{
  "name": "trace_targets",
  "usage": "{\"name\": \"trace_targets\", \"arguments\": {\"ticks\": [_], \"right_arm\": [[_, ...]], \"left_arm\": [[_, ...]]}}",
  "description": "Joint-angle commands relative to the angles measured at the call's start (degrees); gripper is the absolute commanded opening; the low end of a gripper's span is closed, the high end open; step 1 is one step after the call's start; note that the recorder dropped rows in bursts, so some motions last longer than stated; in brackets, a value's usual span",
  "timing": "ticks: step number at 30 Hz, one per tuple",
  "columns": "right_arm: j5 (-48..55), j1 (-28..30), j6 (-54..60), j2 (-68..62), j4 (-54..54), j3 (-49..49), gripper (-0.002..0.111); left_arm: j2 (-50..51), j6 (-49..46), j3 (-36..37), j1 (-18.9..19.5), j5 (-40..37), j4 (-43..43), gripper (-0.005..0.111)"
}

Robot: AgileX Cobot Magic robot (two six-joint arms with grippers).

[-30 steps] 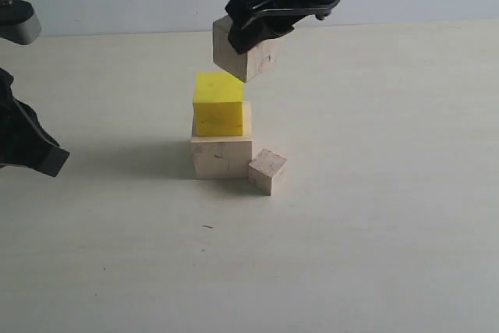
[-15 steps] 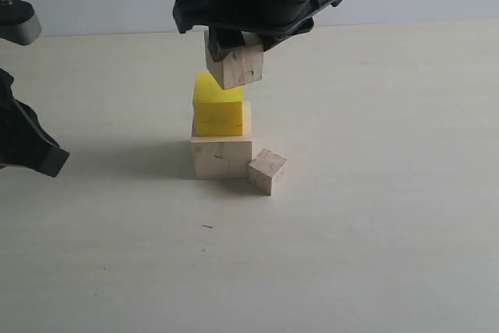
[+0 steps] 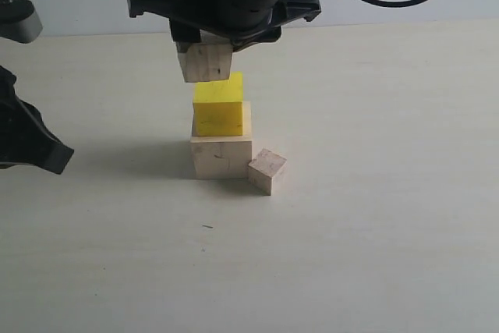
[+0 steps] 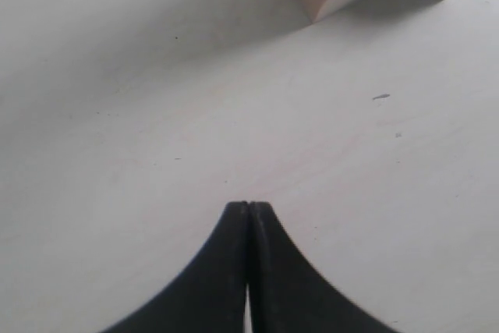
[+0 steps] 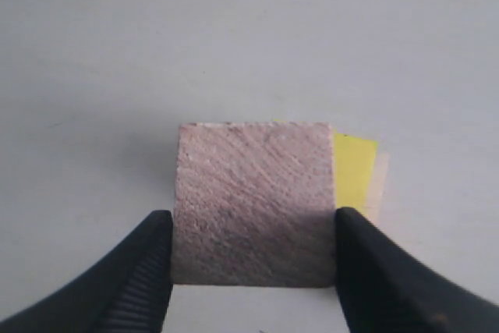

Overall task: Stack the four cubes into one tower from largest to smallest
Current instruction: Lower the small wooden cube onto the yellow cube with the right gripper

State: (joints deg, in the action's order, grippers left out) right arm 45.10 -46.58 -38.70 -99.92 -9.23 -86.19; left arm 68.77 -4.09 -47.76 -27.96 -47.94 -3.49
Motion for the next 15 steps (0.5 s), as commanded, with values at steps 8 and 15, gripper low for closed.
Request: {"name": "trace_targets", "arguments": {"ticks": [8,15], "right_arm": [[2.0,0.0,-5.4,-1.1,-2.9,-0.7,0.000],[1.5,0.0,-6.9,-3.0,-4.5,-0.7,0.000]], "left_arm": [[-0.1,0.1,0.2,0.1,0.8,-1.8,0.000],[-0.1,0.0,0.2,0.1,0.8,-2.9,0.000]]}}
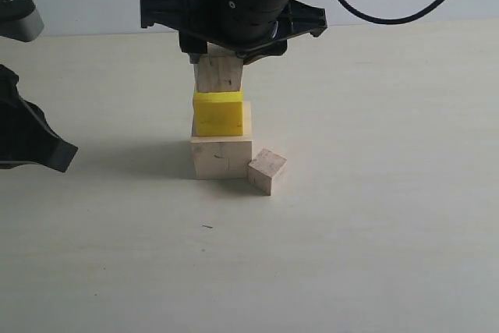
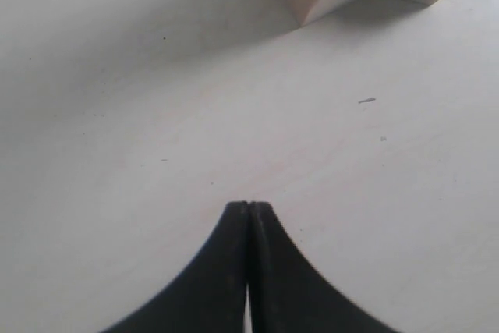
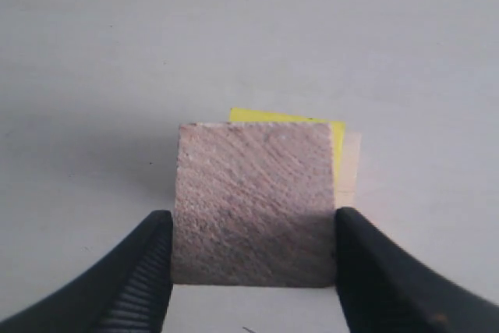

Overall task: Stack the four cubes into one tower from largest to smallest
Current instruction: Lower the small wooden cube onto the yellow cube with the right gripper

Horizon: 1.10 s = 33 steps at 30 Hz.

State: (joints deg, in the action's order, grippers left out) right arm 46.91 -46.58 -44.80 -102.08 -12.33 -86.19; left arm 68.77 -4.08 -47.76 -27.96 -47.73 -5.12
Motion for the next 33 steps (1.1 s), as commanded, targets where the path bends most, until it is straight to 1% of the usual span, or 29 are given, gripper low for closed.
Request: {"name": "trace_targets", "arguments": {"ticks": [1,14,33], "right_arm": [[-0.3,0.0,-0.8,-1.2,-1.6,-0.7,0.000],[-1.6,0.0,-4.6,-1.8,-5.1,-0.7,0.000],[-2.7,0.0,-4.9,-2.8,-3.5,-0.7,0.000]], "left_arm": [[-0.1,0.0,0.2,0.1,0.6,-1.2,0.000],[-0.1,0.0,0.2,0.1,0.7,-1.2,0.000],[-0.1,0.0,0.2,0.1,0.5,-1.5,0.000]]}}
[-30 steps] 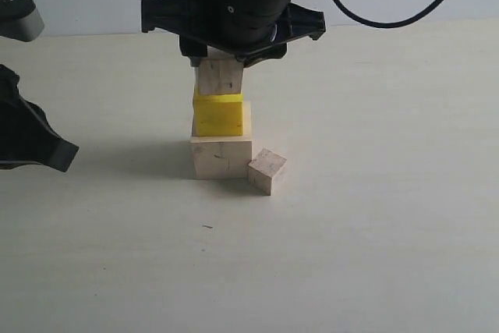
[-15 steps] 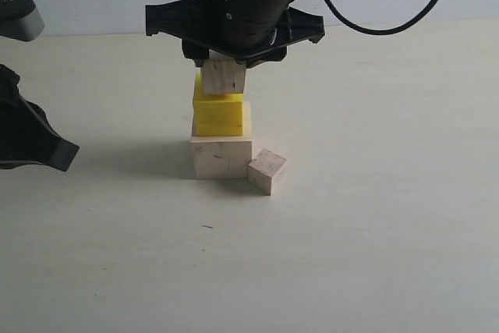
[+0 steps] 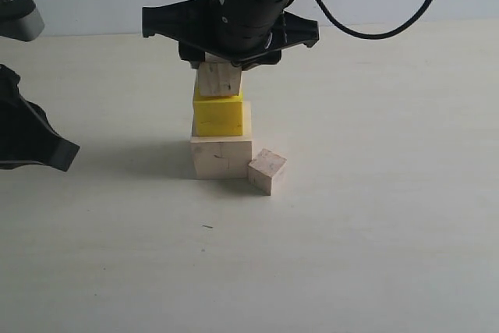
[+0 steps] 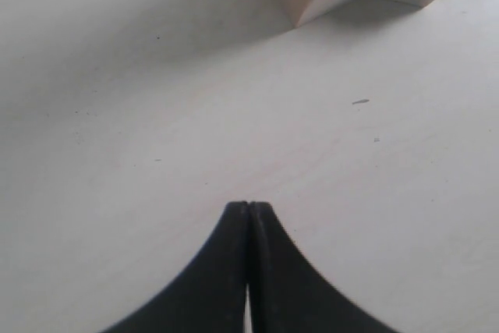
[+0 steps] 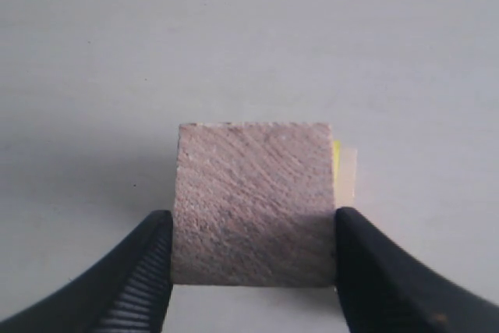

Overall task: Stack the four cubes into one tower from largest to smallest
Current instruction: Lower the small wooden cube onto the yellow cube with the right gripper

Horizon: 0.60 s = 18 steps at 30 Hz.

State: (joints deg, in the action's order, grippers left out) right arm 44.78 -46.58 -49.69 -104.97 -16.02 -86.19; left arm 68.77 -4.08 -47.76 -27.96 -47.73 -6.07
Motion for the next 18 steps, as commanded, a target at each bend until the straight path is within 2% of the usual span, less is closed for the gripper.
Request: {"name": "trace_targets", "arguments": {"ticks": [1,9,13,18], "right_arm": [[-0.6,0.0,0.0,0.1,0.1,-0.7,0.000],[-0.6,0.0,0.0,0.1,-0.1,-0.7,0.001],[-0.6,0.0,0.0,0.1,-0.1,-0.7,0.011],[-0.6,0.0,0.0,0.1,-0.1,-0.7,0.029]], "left_arm": [[-0.1,0.0,0.2,0.1,0.5,-0.5,0.000],[-0.1,0.0,0.2,0.1,0.3,-0.5,0.000],[-0.1,0.0,0.2,0.1,0.1,-0.5,0.000],[-0.1,0.0,0.2,0.1,0.1,-0.5,0.000]]}}
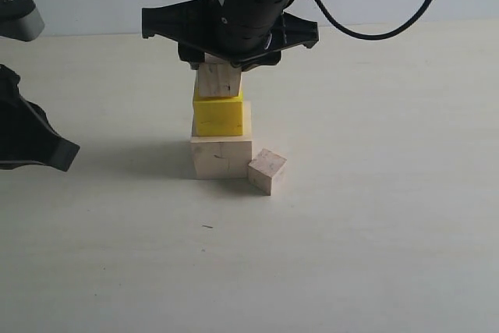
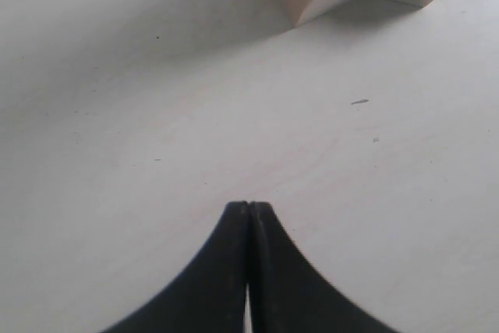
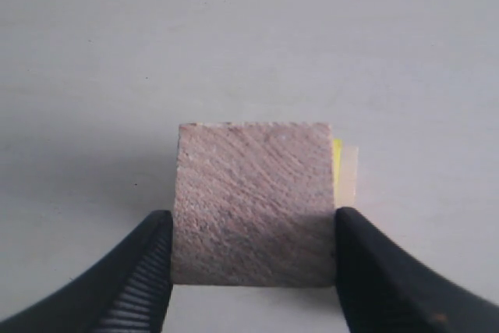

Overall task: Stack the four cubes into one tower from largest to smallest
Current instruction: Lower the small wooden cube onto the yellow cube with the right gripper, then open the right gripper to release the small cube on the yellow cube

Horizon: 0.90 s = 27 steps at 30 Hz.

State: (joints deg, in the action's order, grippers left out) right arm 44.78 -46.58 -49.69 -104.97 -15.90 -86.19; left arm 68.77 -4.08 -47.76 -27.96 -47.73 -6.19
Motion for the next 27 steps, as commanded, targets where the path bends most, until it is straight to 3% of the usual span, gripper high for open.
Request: {"name": "trace_targets", "arguments": {"ticks": [1,6,17,27], "right_arm": [[-0.6,0.0,0.0,0.1,-0.2,-0.7,0.032],[-0.6,0.0,0.0,0.1,-0.2,-0.7,0.048],[-1.2,0.0,0.0,0.1,-0.2,-0.7,0.064],[0.5,0.0,-1.8,0.1,2.4,-0.7,0.066]], "left_arm": [[-0.1,0.0,0.2,0.1,0.1,-0.4,0.000],[-0.1,0.0,0.2,0.1,0.1,-0.4,0.000],[-0.1,0.0,0.2,0.1,0.1,-0.4,0.000],[-0.1,0.0,0.2,0.1,0.0,-0.4,0.000]]}}
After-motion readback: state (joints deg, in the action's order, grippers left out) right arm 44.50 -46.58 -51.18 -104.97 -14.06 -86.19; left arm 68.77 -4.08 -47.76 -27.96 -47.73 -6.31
